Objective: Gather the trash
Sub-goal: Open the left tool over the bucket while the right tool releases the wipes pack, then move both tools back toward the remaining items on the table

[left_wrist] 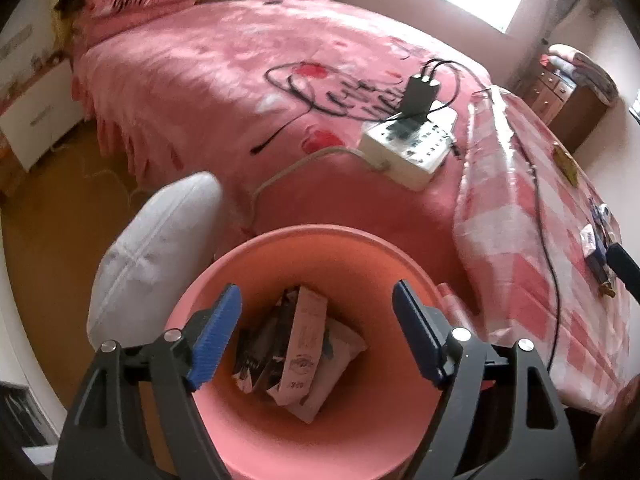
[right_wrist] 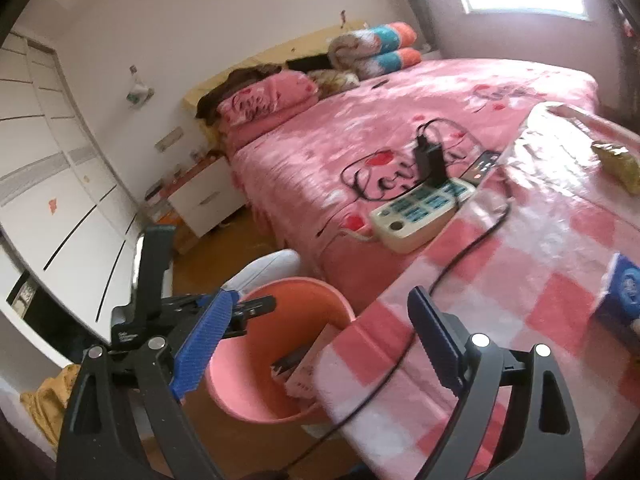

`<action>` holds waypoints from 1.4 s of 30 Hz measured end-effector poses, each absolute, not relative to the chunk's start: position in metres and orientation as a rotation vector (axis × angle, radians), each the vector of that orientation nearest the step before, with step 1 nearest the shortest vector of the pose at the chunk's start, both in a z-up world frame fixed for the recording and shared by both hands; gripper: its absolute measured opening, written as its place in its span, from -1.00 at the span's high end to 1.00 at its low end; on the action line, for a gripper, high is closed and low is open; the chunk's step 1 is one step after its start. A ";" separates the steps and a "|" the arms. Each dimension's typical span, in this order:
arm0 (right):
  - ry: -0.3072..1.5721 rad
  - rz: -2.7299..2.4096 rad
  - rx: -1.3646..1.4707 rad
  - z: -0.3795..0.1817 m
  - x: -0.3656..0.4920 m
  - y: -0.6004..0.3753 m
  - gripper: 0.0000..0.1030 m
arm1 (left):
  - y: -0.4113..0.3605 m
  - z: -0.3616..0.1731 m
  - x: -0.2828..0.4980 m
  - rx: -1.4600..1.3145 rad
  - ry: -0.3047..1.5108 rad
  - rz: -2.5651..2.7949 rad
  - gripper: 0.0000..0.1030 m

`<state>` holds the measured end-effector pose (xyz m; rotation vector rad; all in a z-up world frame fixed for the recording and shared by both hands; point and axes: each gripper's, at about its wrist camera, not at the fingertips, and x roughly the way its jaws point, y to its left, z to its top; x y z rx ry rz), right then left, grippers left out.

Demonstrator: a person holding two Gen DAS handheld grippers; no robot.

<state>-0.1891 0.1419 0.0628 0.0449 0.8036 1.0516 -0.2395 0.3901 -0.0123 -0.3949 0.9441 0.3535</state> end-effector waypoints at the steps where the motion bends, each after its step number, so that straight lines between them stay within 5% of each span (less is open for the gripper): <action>1: 0.784 1.037 0.048 0.065 -0.188 0.137 -0.72 | 0.386 -0.008 -0.238 -0.380 0.935 0.348 -0.56; 42: 0.656 0.793 0.182 0.074 -0.147 0.003 -0.84 | 0.225 0.071 -0.168 -0.112 0.846 0.085 -0.57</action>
